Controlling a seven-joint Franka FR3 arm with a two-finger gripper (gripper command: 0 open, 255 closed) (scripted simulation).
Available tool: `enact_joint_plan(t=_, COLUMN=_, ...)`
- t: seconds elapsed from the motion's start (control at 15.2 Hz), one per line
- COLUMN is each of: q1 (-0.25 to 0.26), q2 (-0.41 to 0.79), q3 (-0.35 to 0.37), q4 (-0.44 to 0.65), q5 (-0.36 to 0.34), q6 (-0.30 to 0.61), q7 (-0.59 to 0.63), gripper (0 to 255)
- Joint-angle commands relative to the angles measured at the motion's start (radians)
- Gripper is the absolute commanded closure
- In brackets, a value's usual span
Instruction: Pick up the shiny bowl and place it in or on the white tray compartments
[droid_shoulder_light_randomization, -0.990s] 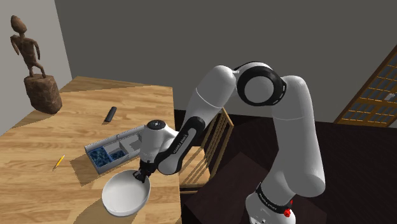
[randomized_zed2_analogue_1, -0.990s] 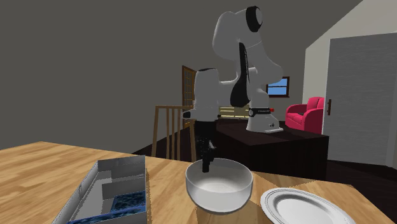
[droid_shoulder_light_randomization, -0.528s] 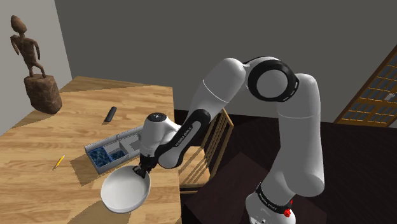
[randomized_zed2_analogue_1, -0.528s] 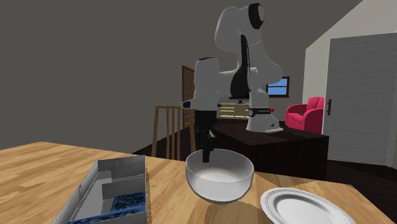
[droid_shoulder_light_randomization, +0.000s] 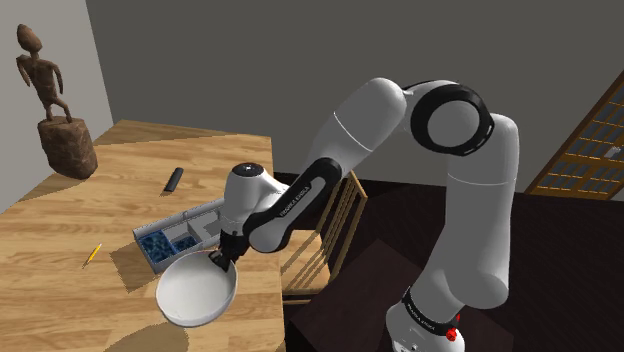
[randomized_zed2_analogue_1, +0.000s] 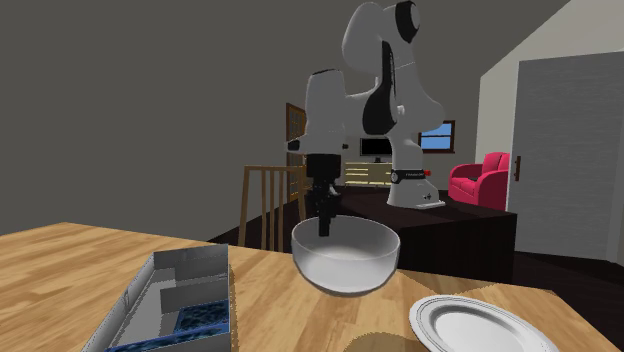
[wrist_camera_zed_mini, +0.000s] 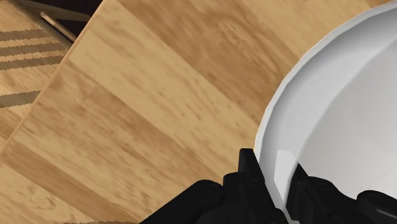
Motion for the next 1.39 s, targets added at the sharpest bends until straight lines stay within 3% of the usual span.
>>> enact_joint_plan(t=0.0, q1=-0.007, q2=-0.024, q3=0.008, q4=0.001, q5=0.010, q6=-0.024, q7=-0.007, gripper=255)
enact_joint_plan(t=0.33, q1=-0.021, q2=-0.083, q3=0.027, q4=-0.002, q5=0.036, q6=-0.079, q7=-0.024, gripper=255)
enact_joint_plan(t=0.86, q1=-0.116, q2=0.052, q3=-0.009, q4=0.248, q5=0.043, q6=-0.200, q7=-0.175, gripper=255)
enact_joint_plan(t=1.32, q1=-0.177, q2=0.208, q3=-0.034, q4=0.535, q5=0.043, q6=-0.337, q7=-0.281, gripper=255)
